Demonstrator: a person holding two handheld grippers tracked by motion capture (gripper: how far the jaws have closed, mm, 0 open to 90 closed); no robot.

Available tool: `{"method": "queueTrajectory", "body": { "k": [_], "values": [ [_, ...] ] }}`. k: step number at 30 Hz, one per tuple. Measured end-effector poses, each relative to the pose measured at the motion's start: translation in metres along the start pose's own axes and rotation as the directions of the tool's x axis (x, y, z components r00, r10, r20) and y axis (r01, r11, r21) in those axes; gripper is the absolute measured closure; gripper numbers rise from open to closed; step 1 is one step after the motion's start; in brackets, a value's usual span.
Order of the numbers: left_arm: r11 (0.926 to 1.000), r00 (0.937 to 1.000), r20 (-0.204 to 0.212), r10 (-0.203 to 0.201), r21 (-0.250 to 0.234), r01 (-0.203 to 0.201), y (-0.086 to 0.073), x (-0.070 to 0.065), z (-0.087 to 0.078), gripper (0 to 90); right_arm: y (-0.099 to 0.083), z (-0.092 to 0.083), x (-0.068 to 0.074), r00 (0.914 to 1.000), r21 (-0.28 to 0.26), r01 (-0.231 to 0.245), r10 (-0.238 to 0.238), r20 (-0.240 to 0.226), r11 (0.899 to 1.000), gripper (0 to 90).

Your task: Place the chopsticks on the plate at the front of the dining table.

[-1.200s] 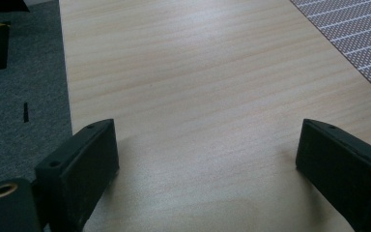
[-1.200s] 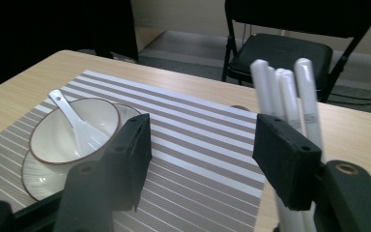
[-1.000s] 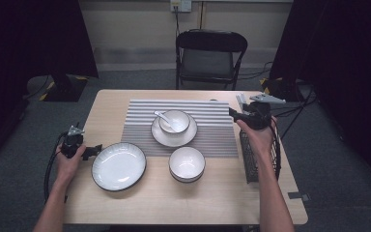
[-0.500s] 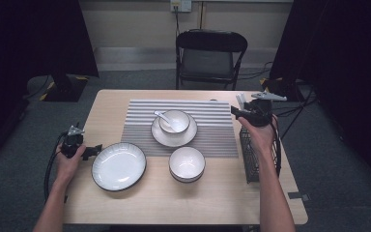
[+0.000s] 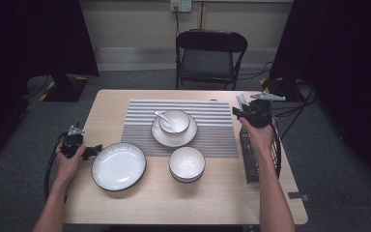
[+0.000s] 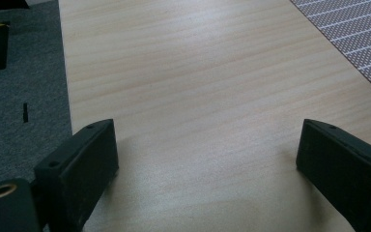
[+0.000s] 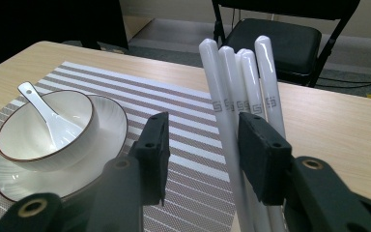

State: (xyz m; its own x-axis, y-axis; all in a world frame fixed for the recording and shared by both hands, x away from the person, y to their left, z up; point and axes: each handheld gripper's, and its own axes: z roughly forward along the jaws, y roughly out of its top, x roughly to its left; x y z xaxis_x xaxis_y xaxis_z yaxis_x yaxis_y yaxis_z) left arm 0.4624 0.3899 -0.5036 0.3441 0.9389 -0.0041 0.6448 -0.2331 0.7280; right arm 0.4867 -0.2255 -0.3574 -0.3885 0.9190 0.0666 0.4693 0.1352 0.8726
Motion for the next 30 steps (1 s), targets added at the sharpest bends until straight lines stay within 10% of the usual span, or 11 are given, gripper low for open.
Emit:
{"method": "queueTrajectory", "body": {
  "k": [30],
  "values": [
    [1.0,1.0,0.0,0.0,0.0,0.0,0.0,0.0,0.0,7.0,-0.012,-0.025,0.007,0.9999,0.039,0.002,-0.001,-0.015,0.999,76.9]
  ]
}}
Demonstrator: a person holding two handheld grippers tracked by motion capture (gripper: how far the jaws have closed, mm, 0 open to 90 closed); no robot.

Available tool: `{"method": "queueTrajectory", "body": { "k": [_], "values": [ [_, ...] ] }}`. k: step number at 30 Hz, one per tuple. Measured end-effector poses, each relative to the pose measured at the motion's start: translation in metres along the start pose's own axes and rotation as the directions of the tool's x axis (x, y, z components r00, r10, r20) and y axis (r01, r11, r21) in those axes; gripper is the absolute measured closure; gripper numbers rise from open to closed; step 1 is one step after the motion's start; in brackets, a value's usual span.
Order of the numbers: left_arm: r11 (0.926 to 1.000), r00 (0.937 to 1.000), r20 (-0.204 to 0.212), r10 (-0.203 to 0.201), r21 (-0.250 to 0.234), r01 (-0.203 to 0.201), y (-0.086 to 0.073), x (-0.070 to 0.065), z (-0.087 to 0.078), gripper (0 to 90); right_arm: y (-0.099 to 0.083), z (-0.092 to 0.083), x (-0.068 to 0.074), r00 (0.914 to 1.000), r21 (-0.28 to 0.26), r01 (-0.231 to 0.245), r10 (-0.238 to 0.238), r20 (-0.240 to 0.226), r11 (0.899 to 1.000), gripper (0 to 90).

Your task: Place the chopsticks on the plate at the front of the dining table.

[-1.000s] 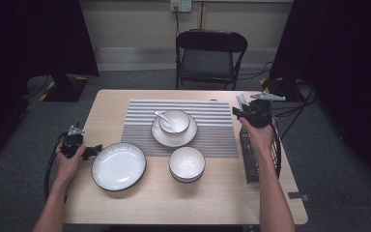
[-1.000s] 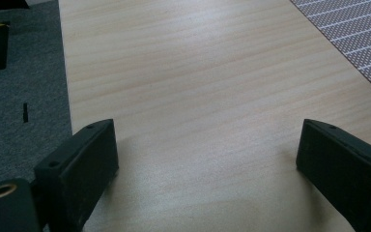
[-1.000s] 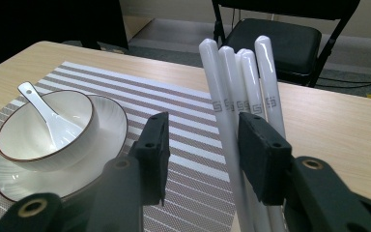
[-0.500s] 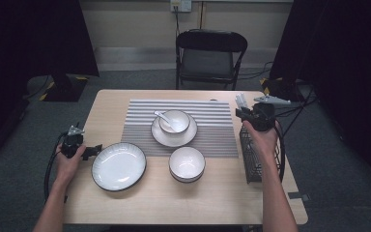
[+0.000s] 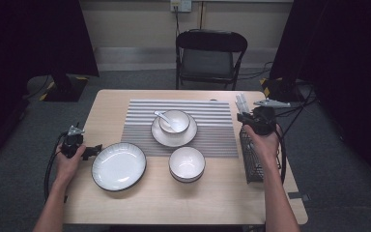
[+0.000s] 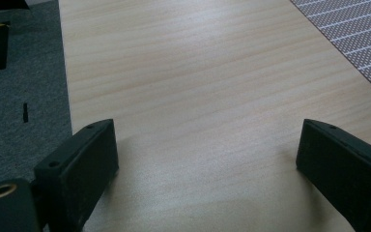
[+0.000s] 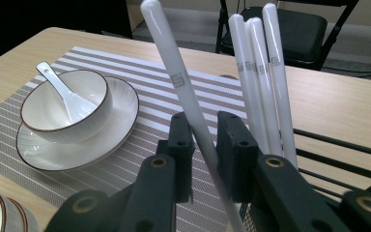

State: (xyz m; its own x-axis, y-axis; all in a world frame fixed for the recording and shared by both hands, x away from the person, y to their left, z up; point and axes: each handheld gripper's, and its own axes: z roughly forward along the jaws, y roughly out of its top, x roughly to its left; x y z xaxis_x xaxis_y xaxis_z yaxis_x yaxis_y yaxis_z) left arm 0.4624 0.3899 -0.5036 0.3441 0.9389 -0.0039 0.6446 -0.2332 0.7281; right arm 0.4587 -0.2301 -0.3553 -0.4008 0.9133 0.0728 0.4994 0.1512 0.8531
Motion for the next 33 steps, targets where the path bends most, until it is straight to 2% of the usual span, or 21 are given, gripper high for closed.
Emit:
{"method": "queueTrajectory", "body": {
  "k": [3,6,9,11,14,21,25,28,33],
  "values": [
    [1.0,1.0,0.0,0.0,0.0,0.0,0.0,0.0,0.0,7.0,-0.002,0.002,-0.001,1.0,0.022,0.001,-0.001,0.007,1.0,77.3],
    [1.0,1.0,0.0,0.0,0.0,0.0,0.0,0.0,0.0,7.0,-0.002,0.003,-0.002,1.0,0.01,0.001,-0.002,0.008,1.0,78.2],
    [1.0,1.0,0.0,0.0,0.0,0.0,0.0,0.0,0.0,7.0,0.0,0.0,-0.002,0.9999,-0.012,0.004,-0.004,0.016,1.0,79.8],
    [1.0,1.0,0.0,0.0,0.0,0.0,0.0,0.0,0.0,7.0,0.004,-0.005,-0.005,0.9998,-0.055,-0.004,0.005,0.021,0.998,81.6],
    [1.0,1.0,0.0,0.0,0.0,0.0,0.0,0.0,0.0,7.1,0.005,-0.01,-0.007,0.9996,-0.075,-0.015,0.016,0.021,0.997,82.4],
    [1.0,1.0,0.0,0.0,0.0,0.0,0.0,0.0,0.0,7.1,-0.003,-0.007,-0.01,0.9992,-0.064,-0.022,0.024,0.032,0.998,82.9],
    [1.0,1.0,0.0,0.0,0.0,0.0,0.0,0.0,0.0,7.0,-0.003,-0.004,-0.01,0.9988,-0.042,-0.015,0.017,0.046,0.999,83.4],
    [1.0,1.0,0.0,0.0,0.0,0.0,0.0,0.0,0.0,7.0,-0.001,-0.004,-0.01,0.9976,-0.032,0.008,-0.005,0.07,0.999,84.6],
    [1.0,1.0,0.001,0.0,0.0,0.0,0.0,0.0,0.0,7.1,-0.001,-0.008,-0.015,0.9959,-0.055,-0.002,0.007,0.09,0.999,85.1]
  ]
}}
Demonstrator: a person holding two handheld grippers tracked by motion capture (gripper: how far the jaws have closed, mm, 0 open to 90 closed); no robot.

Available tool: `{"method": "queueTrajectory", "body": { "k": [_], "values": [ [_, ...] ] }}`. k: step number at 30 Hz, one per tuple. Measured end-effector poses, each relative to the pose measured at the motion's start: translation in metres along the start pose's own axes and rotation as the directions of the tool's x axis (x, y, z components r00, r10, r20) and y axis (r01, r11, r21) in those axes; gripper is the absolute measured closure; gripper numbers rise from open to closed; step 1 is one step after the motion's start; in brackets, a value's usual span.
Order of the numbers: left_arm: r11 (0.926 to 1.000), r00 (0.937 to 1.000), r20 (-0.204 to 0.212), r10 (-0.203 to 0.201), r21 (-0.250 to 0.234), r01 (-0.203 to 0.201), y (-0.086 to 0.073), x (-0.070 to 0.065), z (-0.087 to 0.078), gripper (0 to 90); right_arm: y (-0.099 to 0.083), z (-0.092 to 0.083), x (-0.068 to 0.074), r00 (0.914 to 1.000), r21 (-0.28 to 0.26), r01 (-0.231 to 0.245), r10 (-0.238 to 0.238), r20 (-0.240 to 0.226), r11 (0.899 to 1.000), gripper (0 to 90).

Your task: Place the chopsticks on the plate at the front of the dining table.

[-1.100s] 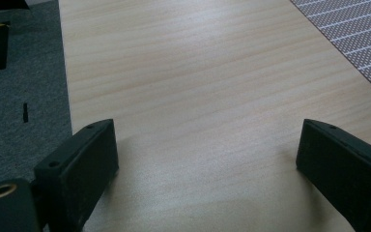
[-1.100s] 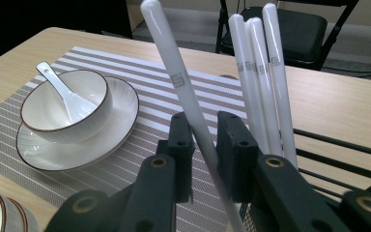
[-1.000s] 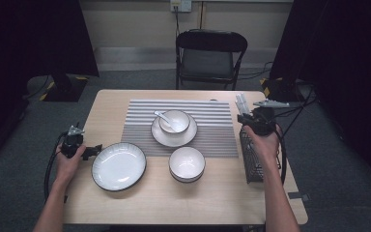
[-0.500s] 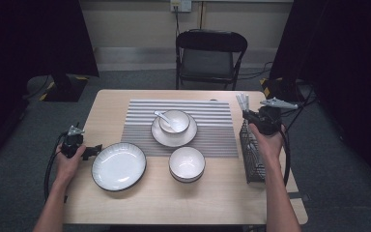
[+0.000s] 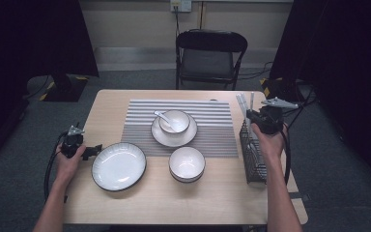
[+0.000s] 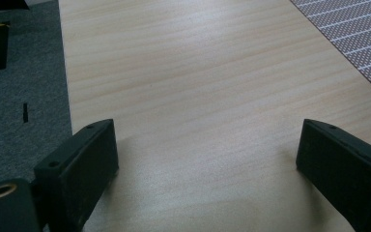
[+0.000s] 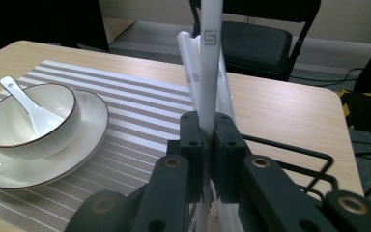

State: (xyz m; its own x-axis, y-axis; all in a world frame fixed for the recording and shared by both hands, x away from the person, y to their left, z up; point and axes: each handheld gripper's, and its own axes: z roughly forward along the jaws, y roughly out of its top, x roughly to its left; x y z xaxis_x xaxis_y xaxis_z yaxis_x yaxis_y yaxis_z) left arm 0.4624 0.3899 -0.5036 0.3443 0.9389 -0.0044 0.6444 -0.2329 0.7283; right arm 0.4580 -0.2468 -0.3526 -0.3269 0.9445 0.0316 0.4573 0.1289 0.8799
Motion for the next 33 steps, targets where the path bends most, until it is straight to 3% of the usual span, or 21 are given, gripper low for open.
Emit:
{"method": "queueTrajectory", "body": {
  "k": [12,33],
  "values": [
    [1.0,1.0,-0.001,0.0,0.0,0.0,0.0,0.0,0.0,7.0,-0.004,-0.012,-0.008,0.9984,-0.044,-0.05,0.048,-0.031,0.998,85.1],
    [1.0,1.0,0.0,0.0,0.0,0.0,0.0,0.0,0.0,7.1,0.006,-0.026,-0.011,0.998,-0.107,-0.059,0.057,-0.026,0.992,85.2]
  ]
}}
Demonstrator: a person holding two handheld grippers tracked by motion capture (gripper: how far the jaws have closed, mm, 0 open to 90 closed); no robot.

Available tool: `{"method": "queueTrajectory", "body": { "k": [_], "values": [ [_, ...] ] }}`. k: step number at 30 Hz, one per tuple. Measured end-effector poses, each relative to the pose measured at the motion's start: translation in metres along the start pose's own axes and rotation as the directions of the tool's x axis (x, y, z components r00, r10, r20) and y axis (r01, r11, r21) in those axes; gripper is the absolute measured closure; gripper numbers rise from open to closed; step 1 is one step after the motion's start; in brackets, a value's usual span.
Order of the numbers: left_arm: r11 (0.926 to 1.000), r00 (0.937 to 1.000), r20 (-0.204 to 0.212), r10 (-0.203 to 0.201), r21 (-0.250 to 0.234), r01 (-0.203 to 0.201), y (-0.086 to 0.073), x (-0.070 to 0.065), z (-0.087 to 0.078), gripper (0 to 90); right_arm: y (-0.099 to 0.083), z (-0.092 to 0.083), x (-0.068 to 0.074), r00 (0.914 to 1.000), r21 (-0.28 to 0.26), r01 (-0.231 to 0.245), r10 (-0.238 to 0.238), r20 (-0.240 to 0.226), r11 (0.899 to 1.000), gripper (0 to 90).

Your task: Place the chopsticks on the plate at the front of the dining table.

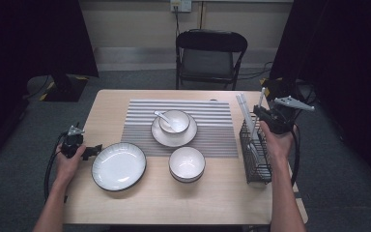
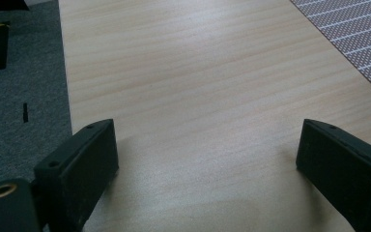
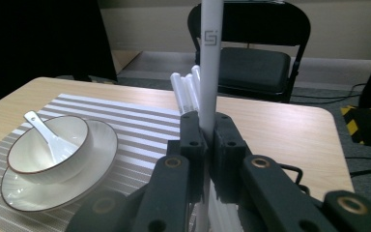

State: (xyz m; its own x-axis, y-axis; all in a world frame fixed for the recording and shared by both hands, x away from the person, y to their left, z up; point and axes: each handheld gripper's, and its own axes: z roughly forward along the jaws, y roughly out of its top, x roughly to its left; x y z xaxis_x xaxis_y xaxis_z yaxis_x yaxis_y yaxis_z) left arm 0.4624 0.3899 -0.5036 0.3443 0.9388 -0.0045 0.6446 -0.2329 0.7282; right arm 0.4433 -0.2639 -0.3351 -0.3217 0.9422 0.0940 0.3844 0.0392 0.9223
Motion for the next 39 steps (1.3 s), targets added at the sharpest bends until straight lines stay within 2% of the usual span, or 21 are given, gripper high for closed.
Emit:
{"method": "queueTrajectory", "body": {
  "k": [3,11,24,39],
  "values": [
    [1.0,1.0,0.0,0.0,0.0,0.0,0.0,0.0,0.0,7.1,0.003,-0.001,0.0,1.0,-0.002,-0.008,0.008,0.003,1.0,85.2],
    [1.0,1.0,0.0,0.0,0.0,0.0,0.0,0.0,0.0,7.0,0.019,-0.008,0.006,0.9997,-0.033,0.023,-0.023,0.013,0.999,85.2],
    [1.0,1.0,-0.001,0.001,0.001,-0.001,0.0,0.0,0.0,6.9,0.034,-0.016,0.013,0.9992,-0.07,0.04,-0.04,0.001,0.997,85.2],
    [1.0,1.0,-0.003,-0.001,0.002,0.001,0.0,0.0,0.0,6.9,0.045,-0.013,0.026,0.998,-0.083,0.063,-0.063,-0.005,0.995,85.3]
  ]
}}
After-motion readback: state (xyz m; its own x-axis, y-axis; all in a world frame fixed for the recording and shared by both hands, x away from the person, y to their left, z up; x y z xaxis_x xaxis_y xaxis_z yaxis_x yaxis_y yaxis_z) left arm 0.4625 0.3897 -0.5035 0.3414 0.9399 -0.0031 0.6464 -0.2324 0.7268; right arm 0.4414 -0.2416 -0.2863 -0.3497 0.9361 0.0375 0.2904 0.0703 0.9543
